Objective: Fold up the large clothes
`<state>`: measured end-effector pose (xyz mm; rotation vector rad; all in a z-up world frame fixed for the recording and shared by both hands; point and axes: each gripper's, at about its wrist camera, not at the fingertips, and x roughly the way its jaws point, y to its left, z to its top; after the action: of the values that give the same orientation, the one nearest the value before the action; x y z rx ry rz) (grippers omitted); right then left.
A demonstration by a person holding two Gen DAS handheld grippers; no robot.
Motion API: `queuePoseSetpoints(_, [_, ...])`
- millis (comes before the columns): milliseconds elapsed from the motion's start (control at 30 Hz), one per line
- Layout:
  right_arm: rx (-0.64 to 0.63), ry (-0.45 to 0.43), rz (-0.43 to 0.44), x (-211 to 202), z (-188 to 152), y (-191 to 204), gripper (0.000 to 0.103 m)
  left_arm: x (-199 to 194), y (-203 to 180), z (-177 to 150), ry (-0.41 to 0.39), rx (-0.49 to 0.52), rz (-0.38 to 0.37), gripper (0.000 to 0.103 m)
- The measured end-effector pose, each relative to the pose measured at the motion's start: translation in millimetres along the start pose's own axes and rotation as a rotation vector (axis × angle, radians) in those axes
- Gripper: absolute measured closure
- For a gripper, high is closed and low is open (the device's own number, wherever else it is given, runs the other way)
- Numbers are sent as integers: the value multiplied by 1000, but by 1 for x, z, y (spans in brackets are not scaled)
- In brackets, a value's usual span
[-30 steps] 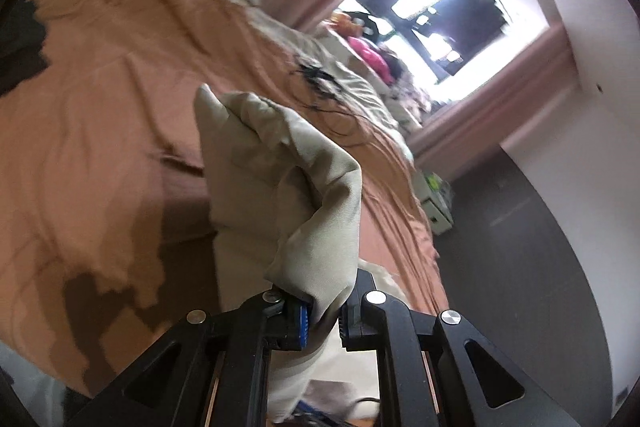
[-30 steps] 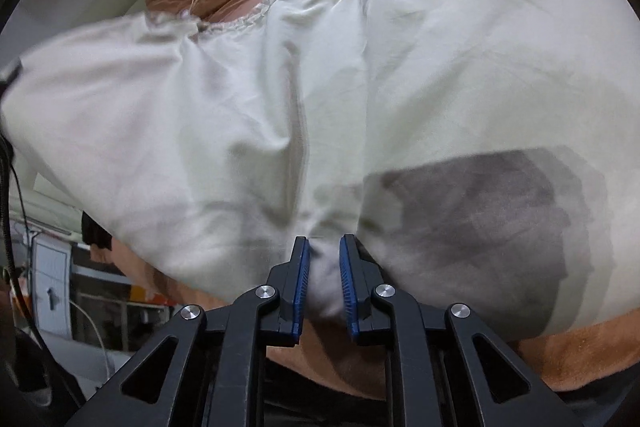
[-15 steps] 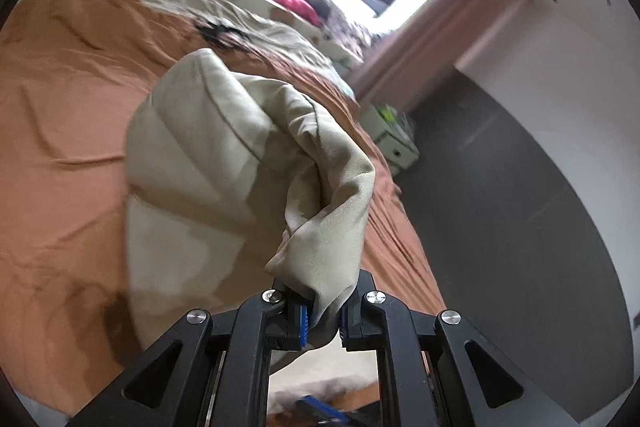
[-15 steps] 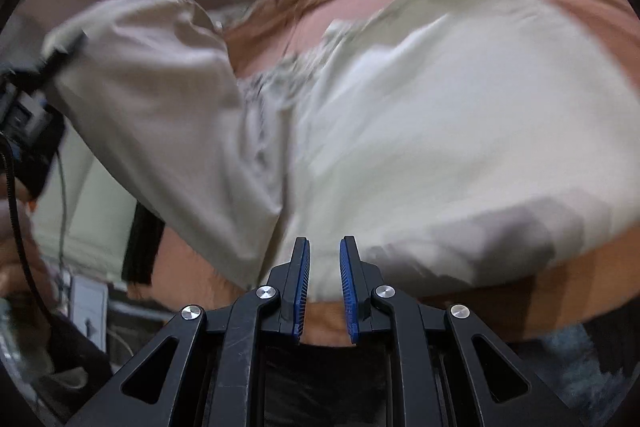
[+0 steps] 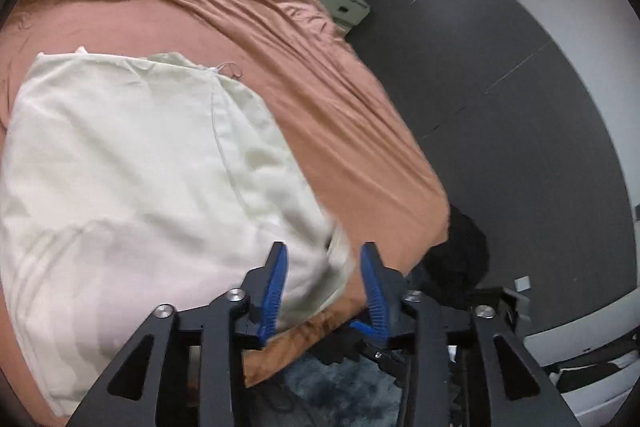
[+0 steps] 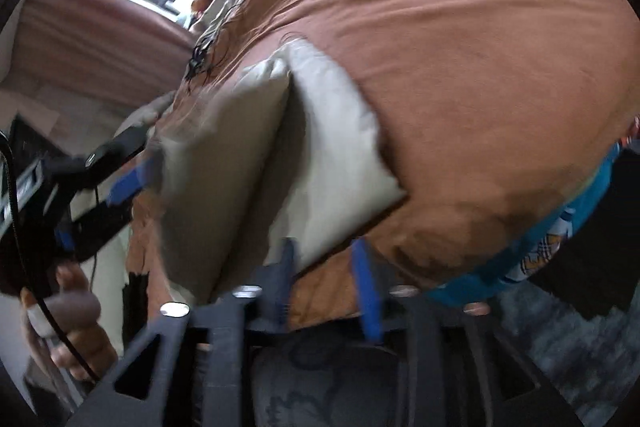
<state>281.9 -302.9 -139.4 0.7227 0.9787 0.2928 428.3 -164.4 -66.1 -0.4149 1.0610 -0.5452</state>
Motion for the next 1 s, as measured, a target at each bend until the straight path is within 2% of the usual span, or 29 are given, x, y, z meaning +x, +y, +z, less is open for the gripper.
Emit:
queuePoseSetpoints(67, [-7, -12, 19, -1, 5, 3, 54, -13, 11, 0, -34, -23, 15, 38])
queuePoseSetpoints(133, [-12, -14, 41, -2, 11, 2, 54, -31, 20, -3, -80, -49, 28, 35])
queuePoseSetpoints(233, [-35, -3, 57, 3, 18, 5, 53, -54, 36, -7, -113, -93, 58, 35])
queuePoseSetpoints(300, [-40, 15, 63, 14, 22, 8, 44, -63, 41, -8, -135, -115, 76, 35])
queuePoseSetpoints(467, [-36, 53, 100, 38, 29, 18, 31, -103, 83, -23, -182, -195, 152, 35])
queuePoseSetpoints(600, [-22, 67, 76, 60, 33, 19, 31, -129, 116, -42, -209, -264, 200, 35])
queuePoseSetpoints(633, [-29, 57, 60, 63, 36, 21, 33, -134, 123, -47, -212, -276, 214, 35])
queuePoseSetpoints(667, [-39, 45, 45, 64, 37, 23, 45, -135, 129, -50, -213, -285, 223, 35])
queuePoseSetpoints(700, [-50, 35, 40, 64, 39, 24, 66, -139, 136, -54, -214, -298, 235, 35])
queuePoseSetpoints(767, [-68, 23, 52, 61, 42, 25, 80, -147, 147, -63, -216, -327, 257, 35])
queuePoseSetpoints(833, [-73, 3, 51, 53, 42, 24, 86, -155, 157, -74, -233, -358, 258, 35])
queuePoseSetpoints(1000, [-29, -19, 32, 38, 36, 5, 88, -161, 168, -91, -235, -389, 249, 35])
